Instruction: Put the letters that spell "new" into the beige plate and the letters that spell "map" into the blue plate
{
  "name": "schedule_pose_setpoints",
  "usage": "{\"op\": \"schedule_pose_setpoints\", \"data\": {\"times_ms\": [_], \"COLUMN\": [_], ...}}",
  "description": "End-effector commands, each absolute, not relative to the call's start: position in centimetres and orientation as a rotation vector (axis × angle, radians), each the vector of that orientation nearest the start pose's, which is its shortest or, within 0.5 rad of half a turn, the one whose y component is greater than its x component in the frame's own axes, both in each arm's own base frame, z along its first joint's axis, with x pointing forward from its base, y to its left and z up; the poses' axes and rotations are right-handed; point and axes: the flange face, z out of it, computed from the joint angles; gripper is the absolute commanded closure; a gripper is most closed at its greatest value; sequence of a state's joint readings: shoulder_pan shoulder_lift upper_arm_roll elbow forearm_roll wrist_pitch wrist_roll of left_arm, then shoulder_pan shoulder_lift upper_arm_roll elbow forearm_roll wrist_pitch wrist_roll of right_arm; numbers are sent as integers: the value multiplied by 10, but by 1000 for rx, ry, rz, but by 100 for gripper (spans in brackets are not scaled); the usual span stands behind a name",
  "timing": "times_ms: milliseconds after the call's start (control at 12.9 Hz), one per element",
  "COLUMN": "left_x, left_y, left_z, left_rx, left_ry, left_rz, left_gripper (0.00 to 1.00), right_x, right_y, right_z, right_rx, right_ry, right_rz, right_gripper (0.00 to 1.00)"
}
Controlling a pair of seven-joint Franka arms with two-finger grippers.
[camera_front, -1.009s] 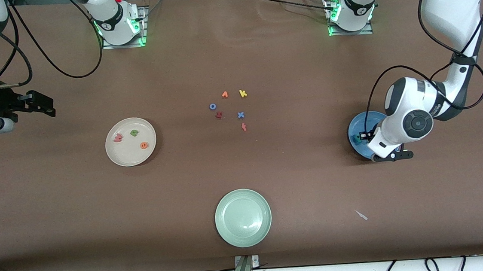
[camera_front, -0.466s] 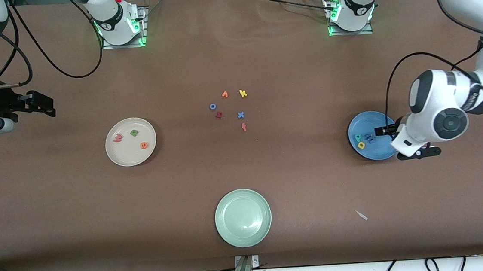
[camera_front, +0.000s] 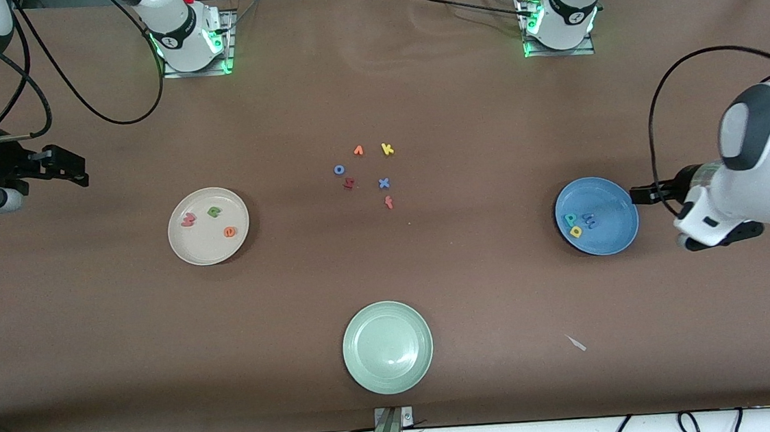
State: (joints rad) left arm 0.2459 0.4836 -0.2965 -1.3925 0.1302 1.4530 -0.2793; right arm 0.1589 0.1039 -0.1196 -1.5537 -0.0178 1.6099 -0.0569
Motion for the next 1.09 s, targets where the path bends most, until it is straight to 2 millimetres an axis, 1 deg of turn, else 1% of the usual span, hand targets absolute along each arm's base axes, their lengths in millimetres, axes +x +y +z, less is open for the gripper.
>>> {"op": "schedule_pose_setpoints", "data": {"times_ms": [0, 78, 155, 310, 388, 466, 621, 853, 1009], "left_x": [631, 619, 608, 587, 581, 573, 564, 549, 545], "left_y": [41, 42, 46, 47, 46, 39, 18, 7, 5], "left_z": [466, 491, 506, 540, 561, 578, 600, 629, 624], "left_rx": [-3065, -3083, -3104, -3110, -3119, -3130, -3135, -3135, -3133], "left_ry": [-408, -401, -370, -320, -329, -308, -250, -214, -205], "left_rz": [564, 519, 494, 408, 296, 231, 163, 80, 56], "left_gripper": [0, 0, 0, 0, 0, 0, 0, 0, 0], "right_x": [588, 588, 588, 588, 588, 588, 588, 588, 588], "right_y": [23, 22, 22, 23, 23, 23, 24, 24, 25], "right_z": [582, 582, 582, 582, 582, 583, 583, 584, 584], "right_rx": [-3175, -3177, -3177, -3175, -3175, -3175, -3177, -3176, -3175], "right_ry": [-163, -159, -159, -163, -161, -158, -156, -154, -156], "right_rz": [83, 80, 80, 83, 80, 78, 77, 75, 75], "right_gripper": [0, 0, 0, 0, 0, 0, 0, 0, 0]}}
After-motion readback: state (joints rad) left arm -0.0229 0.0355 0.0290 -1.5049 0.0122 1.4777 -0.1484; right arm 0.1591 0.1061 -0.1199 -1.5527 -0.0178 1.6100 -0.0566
